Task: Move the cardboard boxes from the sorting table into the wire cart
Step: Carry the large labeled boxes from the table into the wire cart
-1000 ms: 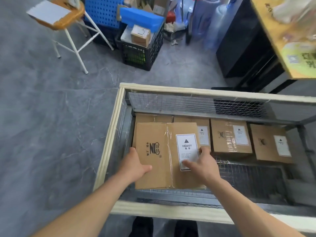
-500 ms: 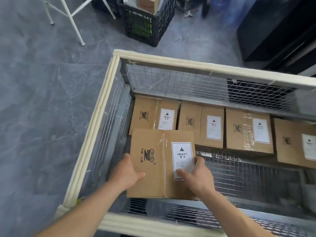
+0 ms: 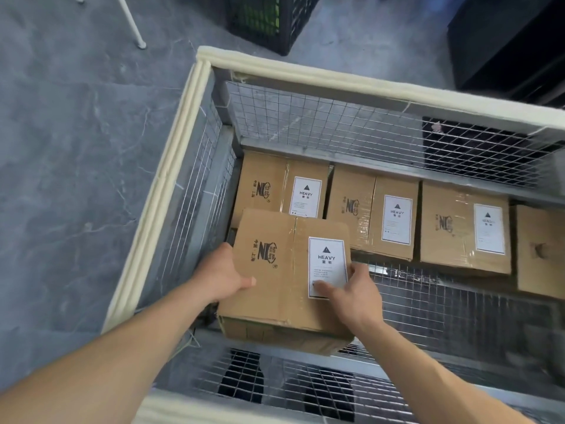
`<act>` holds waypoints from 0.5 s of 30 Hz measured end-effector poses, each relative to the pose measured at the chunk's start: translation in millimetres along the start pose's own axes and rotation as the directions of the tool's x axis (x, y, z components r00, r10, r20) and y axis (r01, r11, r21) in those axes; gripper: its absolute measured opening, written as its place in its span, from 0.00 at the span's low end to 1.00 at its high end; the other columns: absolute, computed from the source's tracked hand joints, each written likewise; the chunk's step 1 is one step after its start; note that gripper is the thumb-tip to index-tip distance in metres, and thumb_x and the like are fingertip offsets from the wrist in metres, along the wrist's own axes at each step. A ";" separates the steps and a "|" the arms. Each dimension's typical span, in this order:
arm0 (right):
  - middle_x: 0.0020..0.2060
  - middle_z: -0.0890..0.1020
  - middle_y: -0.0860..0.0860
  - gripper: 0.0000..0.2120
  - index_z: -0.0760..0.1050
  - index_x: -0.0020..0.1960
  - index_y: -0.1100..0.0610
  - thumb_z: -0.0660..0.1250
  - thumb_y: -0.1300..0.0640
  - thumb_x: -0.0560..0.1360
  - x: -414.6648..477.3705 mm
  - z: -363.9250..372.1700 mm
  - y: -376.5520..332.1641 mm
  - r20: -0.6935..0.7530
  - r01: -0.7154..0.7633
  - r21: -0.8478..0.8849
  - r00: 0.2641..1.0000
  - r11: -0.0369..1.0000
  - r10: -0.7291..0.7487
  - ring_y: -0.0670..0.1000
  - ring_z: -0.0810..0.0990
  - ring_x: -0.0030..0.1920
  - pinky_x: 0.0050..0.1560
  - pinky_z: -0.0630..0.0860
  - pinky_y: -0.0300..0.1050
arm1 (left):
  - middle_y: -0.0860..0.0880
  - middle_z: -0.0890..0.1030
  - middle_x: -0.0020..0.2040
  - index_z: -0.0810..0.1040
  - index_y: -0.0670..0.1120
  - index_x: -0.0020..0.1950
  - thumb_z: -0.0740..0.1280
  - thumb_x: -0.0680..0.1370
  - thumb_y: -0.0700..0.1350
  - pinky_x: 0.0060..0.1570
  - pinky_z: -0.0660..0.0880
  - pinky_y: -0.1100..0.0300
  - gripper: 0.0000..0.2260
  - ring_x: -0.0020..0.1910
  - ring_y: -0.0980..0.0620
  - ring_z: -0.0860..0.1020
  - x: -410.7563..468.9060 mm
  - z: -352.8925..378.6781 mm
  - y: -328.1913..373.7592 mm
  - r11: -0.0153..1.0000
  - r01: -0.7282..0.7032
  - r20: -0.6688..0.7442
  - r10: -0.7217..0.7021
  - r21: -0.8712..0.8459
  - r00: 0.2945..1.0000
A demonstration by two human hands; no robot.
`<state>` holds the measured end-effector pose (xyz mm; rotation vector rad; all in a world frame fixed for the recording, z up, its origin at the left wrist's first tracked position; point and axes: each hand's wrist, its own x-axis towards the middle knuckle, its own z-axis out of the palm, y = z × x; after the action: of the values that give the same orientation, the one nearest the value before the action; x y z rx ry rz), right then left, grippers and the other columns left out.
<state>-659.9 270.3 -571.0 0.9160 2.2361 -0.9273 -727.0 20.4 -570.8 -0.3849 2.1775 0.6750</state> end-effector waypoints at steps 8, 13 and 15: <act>0.57 0.81 0.51 0.36 0.66 0.66 0.55 0.80 0.44 0.67 -3.0 4.5 3.8 -0.026 0.024 0.080 0.999 0.997 -0.022 0.53 0.79 0.51 0.50 0.74 0.47 | 0.53 0.79 0.51 0.70 0.50 0.56 0.82 0.66 0.47 0.49 0.77 0.55 0.26 0.49 0.51 0.79 -3.8 -2.0 -3.9 0.998 -0.040 -0.041 0.038 -0.043 0.998; 0.53 0.78 0.49 0.36 0.65 0.64 0.54 0.82 0.45 0.66 -2.7 12.6 6.9 0.003 0.000 0.110 1.000 0.994 -0.001 0.53 0.79 0.50 0.50 0.77 0.48 | 0.52 0.79 0.53 0.69 0.49 0.61 0.82 0.68 0.46 0.52 0.78 0.53 0.28 0.51 0.50 0.79 -5.8 0.8 -8.3 1.000 -0.021 -0.042 0.020 -0.022 0.999; 0.51 0.78 0.47 0.35 0.64 0.62 0.52 0.82 0.46 0.65 0.6 19.1 12.0 0.029 -0.021 0.114 0.999 0.993 0.018 0.53 0.80 0.51 0.50 0.77 0.48 | 0.50 0.79 0.55 0.68 0.47 0.63 0.81 0.69 0.45 0.53 0.79 0.51 0.30 0.52 0.49 0.79 -5.0 6.8 -13.7 1.000 0.004 -0.039 -0.004 0.004 0.999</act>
<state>-647.0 262.4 -587.8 0.9681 2.1656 -1.0613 -713.1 13.5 -575.2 -0.4034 2.2135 0.6664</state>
